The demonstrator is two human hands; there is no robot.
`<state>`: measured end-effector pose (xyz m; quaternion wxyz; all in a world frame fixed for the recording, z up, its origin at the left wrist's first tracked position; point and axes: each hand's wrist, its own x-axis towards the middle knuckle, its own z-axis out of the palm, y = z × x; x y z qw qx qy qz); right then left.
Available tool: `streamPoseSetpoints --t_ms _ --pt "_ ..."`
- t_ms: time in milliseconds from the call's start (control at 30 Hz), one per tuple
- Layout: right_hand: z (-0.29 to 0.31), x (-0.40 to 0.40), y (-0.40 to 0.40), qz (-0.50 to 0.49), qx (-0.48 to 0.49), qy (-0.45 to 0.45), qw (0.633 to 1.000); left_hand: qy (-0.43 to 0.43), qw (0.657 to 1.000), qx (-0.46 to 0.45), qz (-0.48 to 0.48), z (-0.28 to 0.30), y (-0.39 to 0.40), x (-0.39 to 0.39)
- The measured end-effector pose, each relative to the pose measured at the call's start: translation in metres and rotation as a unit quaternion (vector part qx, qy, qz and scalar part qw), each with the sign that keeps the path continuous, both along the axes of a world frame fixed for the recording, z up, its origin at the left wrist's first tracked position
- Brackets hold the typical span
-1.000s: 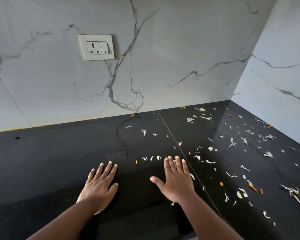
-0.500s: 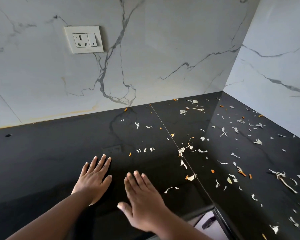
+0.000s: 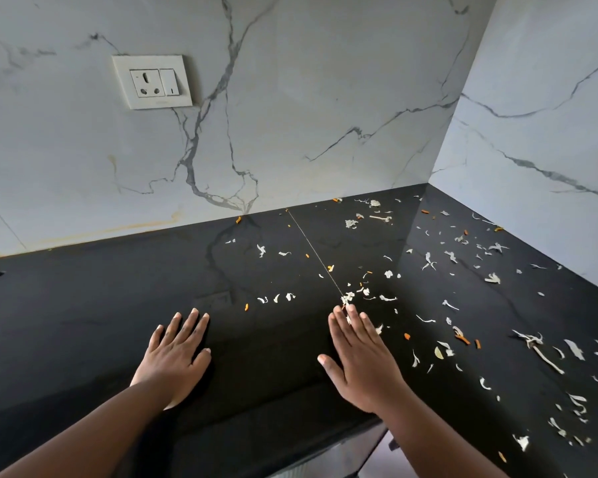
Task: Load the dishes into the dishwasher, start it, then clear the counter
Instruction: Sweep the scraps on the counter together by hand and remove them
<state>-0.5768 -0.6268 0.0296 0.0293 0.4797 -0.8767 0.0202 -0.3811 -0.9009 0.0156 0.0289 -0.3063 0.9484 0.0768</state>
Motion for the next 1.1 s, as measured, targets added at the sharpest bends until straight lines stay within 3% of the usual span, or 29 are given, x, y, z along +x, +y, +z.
streamPoseSetpoints --t_ms 100,400,1100 --pt "0.001 0.004 0.006 0.065 -0.058 0.024 0.996 -0.01 1.0 -0.003 0.018 0.002 0.005 -0.006" --pt "-0.018 -0.009 -0.006 -0.055 -0.014 0.012 0.998 -0.037 0.996 -0.026 0.073 0.01 0.01 -0.049" --pt "-0.022 -0.012 -0.008 -0.042 -0.057 0.03 0.997 -0.039 0.995 0.001 0.095 0.021 0.024 -0.141"
